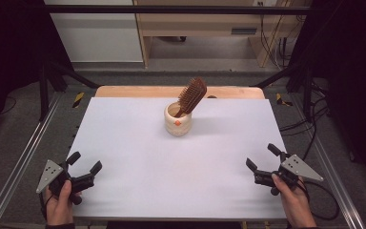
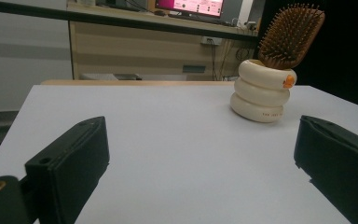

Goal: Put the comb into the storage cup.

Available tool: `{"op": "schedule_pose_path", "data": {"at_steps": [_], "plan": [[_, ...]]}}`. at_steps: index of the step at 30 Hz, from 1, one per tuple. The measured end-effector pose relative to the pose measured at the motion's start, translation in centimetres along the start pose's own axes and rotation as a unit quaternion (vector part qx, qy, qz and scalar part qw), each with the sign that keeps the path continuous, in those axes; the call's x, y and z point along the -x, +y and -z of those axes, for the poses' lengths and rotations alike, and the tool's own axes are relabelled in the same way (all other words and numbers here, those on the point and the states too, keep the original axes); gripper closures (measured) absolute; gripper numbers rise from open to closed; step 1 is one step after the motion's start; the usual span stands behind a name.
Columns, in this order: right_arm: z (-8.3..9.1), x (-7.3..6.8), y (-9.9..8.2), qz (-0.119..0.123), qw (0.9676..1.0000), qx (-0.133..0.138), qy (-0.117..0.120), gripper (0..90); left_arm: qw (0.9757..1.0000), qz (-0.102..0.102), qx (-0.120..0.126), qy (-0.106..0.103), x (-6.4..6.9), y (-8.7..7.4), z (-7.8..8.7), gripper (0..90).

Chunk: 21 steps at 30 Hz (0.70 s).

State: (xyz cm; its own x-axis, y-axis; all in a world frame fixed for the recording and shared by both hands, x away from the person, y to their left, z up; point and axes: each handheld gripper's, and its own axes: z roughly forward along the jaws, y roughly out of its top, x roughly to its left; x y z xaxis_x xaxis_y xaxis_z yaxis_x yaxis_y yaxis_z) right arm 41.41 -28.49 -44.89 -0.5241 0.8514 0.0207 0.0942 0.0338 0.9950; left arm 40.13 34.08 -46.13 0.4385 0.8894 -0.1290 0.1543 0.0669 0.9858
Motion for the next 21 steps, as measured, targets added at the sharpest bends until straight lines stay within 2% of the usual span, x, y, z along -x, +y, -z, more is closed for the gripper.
{"op": "schedule_pose_path", "data": {"at_steps": [4, 6, 12, 18, 21], "plan": [[-0.1, -0.5, -0.6, 0.002, 0.9999, -0.007, 0.01, 3.5, 1.0, -0.003, -0.002, -0.003, 0.1, 0.0, -0.1, 3.2], [-0.2, -0.9, -1.0, -0.005, 0.9998, -0.013, 0.016, 3.5, 1.0, -0.007, -0.003, -0.005, 0.2, 0.0, -0.1, 3.3], [-0.7, -1.6, -1.8, -0.003, 0.9991, -0.029, 0.031, 3.4, 0.9997, -0.013, 0.007, -0.018, 0.5, 0.1, -0.1, 3.2], [-1.0, -2.5, -2.4, 0.004, 0.9982, -0.042, 0.042, 3.4, 0.9989, -0.029, 0.014, -0.034, 1.1, 0.3, -0.2, 3.1], [-1.2, -2.7, -2.5, -0.001, 0.9978, -0.047, 0.046, 3.4, 0.9986, -0.032, 0.015, -0.04, 1.3, 0.3, -0.3, 3.1]]}}
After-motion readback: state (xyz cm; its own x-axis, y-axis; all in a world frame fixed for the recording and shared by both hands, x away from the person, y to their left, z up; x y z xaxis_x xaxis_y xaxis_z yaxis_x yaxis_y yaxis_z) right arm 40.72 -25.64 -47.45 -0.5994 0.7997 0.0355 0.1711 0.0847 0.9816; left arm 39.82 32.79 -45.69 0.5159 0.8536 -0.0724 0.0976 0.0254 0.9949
